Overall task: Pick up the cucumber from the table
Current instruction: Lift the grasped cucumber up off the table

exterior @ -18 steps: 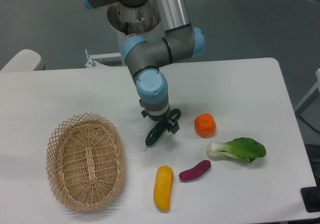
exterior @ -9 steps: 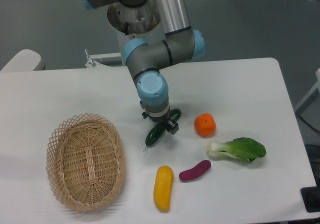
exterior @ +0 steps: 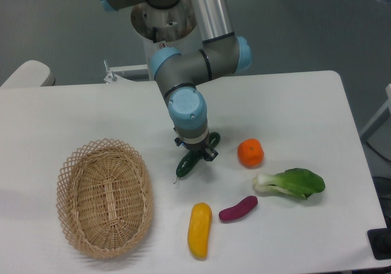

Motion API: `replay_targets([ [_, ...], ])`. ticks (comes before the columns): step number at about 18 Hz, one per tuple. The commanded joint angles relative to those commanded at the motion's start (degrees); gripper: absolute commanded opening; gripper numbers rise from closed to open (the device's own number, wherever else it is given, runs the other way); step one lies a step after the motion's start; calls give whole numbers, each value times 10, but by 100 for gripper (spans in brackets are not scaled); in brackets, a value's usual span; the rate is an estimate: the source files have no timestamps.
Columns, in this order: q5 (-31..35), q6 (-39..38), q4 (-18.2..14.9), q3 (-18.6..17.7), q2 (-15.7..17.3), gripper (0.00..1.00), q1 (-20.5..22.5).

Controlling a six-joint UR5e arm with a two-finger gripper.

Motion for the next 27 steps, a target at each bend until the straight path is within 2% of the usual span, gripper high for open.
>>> replay_targets([
  [2, 2, 2, -9, 21, 7, 21, 0],
  [6, -11, 2, -35, 68, 43, 21, 1],
  [10, -61, -10, -39, 119, 44, 21, -4],
  [13, -99, -61, -39, 146, 45, 21, -4],
  [19, -152, -151, -39, 182, 44, 21, -18],
  [27, -160, -148, -39, 184, 46, 21, -11],
])
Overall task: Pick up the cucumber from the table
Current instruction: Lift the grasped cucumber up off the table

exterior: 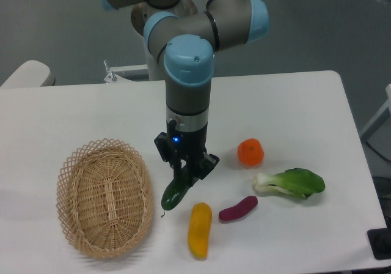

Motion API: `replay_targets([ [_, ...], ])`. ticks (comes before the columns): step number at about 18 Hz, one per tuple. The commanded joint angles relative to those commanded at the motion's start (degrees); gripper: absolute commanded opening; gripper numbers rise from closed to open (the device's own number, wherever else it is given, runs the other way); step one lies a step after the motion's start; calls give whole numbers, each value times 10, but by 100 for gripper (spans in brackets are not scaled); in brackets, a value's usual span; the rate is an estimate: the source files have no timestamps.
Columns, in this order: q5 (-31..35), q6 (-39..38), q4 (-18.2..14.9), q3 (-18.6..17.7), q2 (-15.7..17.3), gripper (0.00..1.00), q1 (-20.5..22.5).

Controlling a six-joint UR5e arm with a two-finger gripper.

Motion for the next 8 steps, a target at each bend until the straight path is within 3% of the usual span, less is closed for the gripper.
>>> replay_targets([
  [8, 0, 3, 1, 2, 7, 21, 3],
])
